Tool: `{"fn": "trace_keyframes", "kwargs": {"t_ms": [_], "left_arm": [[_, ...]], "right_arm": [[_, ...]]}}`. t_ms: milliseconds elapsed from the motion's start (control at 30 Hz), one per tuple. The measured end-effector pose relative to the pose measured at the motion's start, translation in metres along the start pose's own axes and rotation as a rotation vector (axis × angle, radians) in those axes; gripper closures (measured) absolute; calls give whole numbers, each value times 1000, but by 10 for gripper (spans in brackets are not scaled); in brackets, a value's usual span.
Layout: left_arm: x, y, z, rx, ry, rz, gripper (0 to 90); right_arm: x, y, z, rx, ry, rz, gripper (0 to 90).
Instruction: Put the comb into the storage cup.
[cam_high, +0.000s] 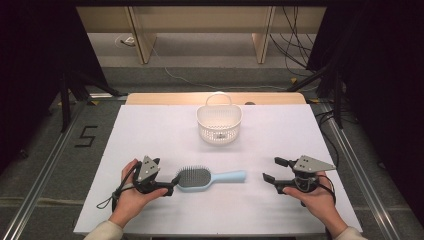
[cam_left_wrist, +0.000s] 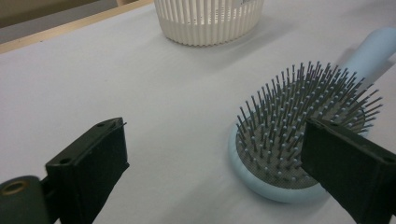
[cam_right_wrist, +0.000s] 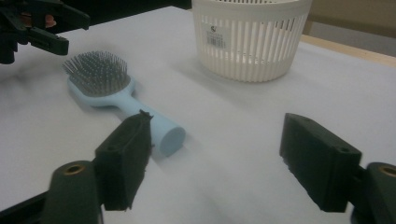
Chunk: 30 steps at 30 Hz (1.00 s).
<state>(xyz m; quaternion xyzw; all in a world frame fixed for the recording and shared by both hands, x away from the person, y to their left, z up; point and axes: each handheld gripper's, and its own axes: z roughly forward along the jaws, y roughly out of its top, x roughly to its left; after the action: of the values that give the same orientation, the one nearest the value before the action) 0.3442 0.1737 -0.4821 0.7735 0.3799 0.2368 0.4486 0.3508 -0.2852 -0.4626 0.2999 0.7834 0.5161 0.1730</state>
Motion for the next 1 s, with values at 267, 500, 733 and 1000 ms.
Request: {"fn": "trace_keyframes", "kwargs": {"t_ms": [267,500,733,1000], "left_arm": [[0,0,-1,-6,2,-7,82],[-2,11,-8,-89,14,-36,196],[-29,38,-8,-129,-102,-59,690],[-70,59,34,5,-184,-25,894]], "right_arm": [[1,3,2,21,24,12,530],[-2,1,3,23,8,25,472],[-6,0,2,16,-40,59,336],[-13,-1,-3,-17,-74,103,240]]}}
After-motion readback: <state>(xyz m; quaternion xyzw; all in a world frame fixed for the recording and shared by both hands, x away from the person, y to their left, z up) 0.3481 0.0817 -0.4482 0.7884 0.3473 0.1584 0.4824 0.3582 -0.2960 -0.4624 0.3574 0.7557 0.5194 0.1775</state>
